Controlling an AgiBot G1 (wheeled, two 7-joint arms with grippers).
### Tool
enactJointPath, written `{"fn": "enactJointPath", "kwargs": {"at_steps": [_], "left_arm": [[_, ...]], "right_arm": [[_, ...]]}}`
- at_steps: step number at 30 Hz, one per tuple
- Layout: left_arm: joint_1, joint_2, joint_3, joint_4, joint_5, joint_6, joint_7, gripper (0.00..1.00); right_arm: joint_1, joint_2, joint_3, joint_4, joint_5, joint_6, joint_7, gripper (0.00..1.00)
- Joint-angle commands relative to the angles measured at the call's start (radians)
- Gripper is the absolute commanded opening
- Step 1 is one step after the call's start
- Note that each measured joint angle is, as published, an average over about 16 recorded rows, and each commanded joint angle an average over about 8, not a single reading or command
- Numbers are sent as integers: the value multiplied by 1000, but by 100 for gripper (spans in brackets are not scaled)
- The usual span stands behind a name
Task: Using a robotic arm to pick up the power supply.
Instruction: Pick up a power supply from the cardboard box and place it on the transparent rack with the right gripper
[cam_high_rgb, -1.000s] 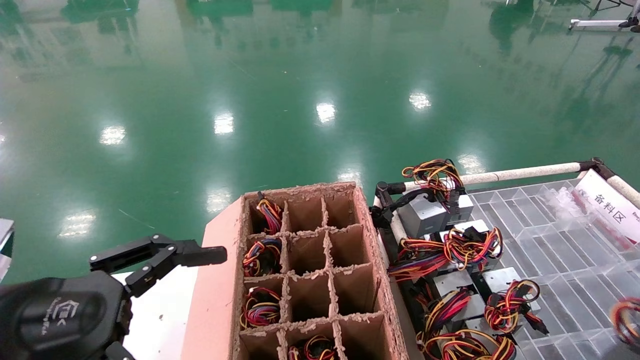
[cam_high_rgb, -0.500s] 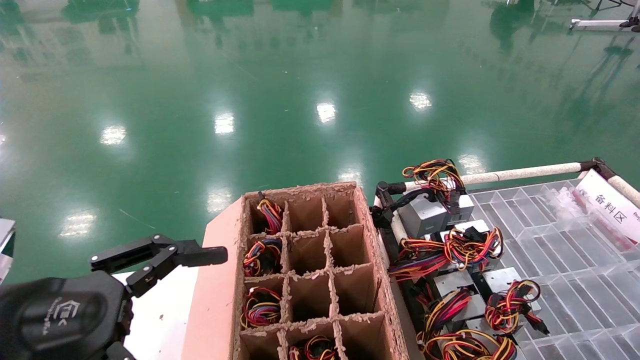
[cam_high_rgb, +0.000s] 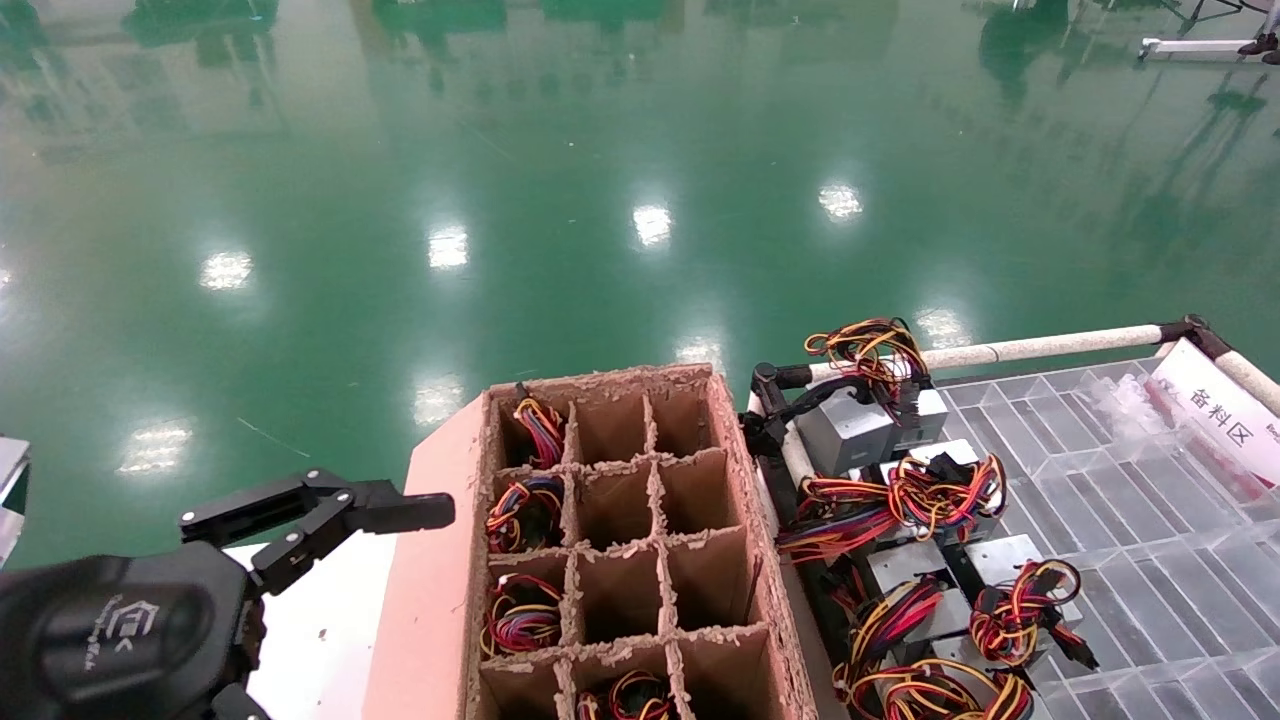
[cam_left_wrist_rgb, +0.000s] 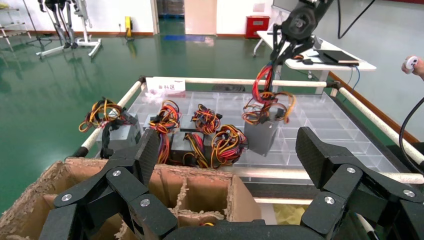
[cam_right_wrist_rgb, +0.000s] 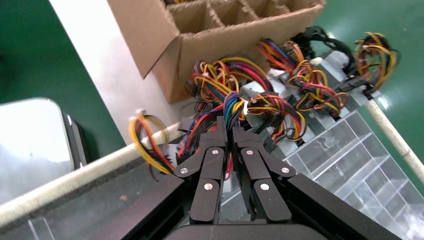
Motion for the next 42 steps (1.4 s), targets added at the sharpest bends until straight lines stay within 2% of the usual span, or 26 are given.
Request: {"fn": "enactJointPath", "kwargs": {"at_steps": [1,13,24,33,42], "left_arm": [[0,0,0,0,0,0,0,100],[0,0,0,0,0,0,0,100],[0,0,0,0,0,0,0,100],[0,0,0,0,0,0,0,100],[0,0,0,0,0,0,0,100]], "right_arm": [[-6,-25,29,-1,-35,4,-2,0],[53,-184,163,15,-252,-20,78,0],[154,-289,166,12,-360,-27,104,0],[208,-316,111,-44,-350,-30,79,0],[158,-303,31,-178,-221,-29,-46,0]]}}
